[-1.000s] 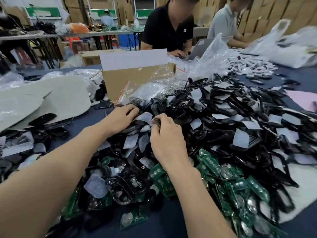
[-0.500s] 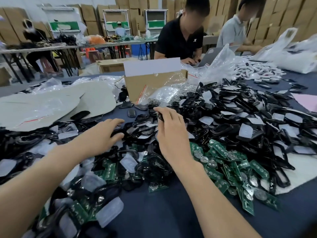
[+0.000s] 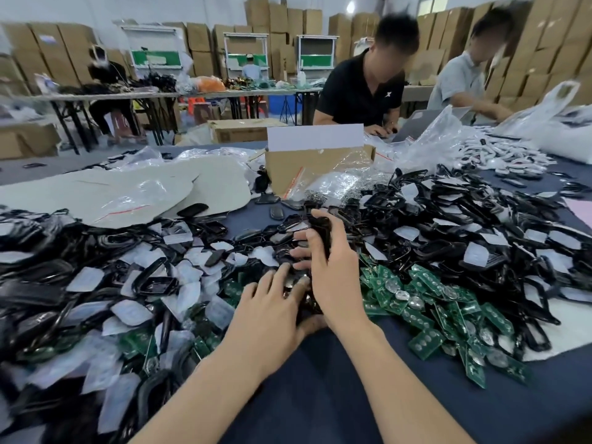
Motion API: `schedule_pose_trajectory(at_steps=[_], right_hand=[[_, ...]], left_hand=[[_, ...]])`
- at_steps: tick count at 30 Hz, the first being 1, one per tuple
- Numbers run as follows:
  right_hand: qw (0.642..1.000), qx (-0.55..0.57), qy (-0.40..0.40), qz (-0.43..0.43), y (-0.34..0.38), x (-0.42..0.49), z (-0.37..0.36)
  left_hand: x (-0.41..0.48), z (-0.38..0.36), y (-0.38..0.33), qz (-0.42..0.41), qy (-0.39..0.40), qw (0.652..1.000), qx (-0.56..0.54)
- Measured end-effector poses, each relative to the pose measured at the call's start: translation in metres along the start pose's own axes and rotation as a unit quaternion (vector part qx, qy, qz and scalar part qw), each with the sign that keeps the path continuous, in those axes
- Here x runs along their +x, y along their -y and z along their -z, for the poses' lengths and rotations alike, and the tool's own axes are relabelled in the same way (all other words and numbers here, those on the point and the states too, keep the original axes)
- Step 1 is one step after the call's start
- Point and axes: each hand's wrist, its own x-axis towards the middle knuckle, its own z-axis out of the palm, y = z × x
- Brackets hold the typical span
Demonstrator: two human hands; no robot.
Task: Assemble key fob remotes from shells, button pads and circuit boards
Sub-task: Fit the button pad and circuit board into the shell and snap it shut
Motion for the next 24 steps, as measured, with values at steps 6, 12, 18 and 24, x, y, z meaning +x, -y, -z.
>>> schedule_pose_trajectory(at_steps=[6,12,18,24], right_hand=[[0.964,0.209,-0.118,-0.111,0.001,0.012,0.015],[0.875,0.398,-0.146,-0.235,-0.005,0.022,0.021],[0.89,0.384,-0.078,-0.234,0.001,0.023,0.019],[0.897,0.375,-0.103,-0.212,0.002,0.024,0.021]], left_hand=[[-0.003,0.007,-0.008,-0.064,-0.001,0.996,0.06],[-0.012,0.004,0.013,-0.033,-0.028,0.996,-0.072],[-0.031,0.006,0.019,-0.054,-0.08,0.992,-0.079],[-0.029,0.01,0.014,0.031,-0.103,0.993,0.04]])
